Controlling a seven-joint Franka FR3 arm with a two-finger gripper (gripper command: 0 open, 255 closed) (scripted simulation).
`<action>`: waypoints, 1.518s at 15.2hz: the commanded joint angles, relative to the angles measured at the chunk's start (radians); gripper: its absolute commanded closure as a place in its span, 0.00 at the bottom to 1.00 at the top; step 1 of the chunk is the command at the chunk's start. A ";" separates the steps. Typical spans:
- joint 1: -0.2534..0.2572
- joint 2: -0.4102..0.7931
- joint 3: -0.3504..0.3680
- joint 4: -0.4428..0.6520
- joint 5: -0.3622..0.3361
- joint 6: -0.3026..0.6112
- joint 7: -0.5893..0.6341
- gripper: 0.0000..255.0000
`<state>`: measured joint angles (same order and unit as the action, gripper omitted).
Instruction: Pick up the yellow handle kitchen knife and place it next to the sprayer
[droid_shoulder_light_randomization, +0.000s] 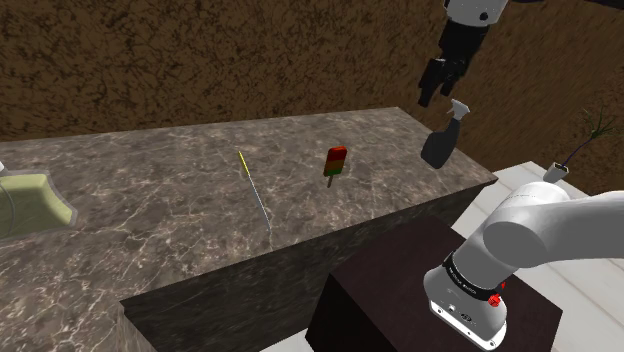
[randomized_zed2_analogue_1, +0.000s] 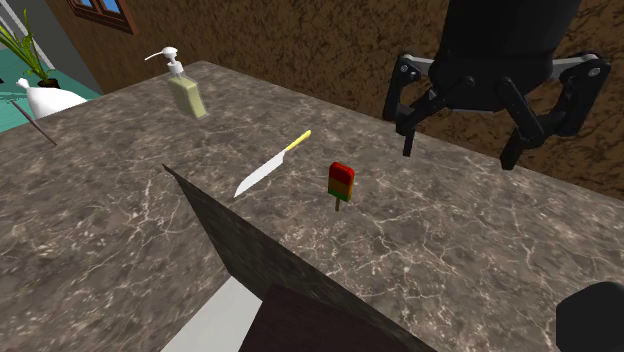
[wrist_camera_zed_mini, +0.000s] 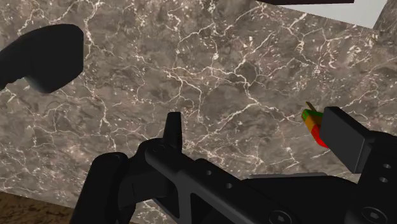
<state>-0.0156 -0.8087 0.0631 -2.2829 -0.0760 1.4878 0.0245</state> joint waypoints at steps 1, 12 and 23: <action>0.000 0.000 0.000 0.000 0.000 0.000 0.000 0.00; 0.029 0.192 0.185 -0.060 0.136 0.236 0.257 0.00; 0.032 0.526 0.365 0.039 0.158 0.467 0.518 0.00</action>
<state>0.0171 -0.3201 0.4116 -2.2587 0.0869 1.9323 0.5145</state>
